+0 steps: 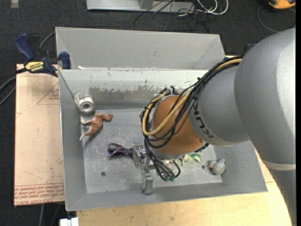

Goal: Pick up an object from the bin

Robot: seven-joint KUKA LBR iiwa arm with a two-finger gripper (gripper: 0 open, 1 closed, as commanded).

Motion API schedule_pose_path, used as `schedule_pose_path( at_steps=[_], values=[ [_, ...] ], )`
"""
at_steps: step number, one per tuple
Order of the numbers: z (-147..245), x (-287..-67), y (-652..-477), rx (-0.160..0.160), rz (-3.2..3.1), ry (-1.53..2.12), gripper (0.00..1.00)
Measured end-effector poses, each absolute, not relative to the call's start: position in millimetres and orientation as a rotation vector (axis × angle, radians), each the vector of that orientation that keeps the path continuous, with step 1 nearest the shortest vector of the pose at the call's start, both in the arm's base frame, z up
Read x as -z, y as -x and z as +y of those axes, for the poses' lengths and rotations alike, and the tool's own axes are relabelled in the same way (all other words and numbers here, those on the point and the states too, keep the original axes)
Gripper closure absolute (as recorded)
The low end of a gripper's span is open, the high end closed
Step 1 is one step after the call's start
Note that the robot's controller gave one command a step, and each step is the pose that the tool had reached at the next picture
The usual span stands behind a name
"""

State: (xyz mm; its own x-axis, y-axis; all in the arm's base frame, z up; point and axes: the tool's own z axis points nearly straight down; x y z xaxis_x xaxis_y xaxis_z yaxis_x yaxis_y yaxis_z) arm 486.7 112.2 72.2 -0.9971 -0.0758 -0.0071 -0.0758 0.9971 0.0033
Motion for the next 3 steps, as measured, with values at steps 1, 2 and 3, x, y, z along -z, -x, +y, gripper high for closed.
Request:
schedule_pose_path(
  at_steps=[1,2,3],
  values=[
    [106.5,-72.2,-485.9,-0.008,3.124,0.160,0.00],
    [54.2,-70.7,-589.7,0.000,3.000,0.882,0.00],
    [-9.4,-99.8,-526.0,-0.007,3.107,0.355,0.00]
  ],
)
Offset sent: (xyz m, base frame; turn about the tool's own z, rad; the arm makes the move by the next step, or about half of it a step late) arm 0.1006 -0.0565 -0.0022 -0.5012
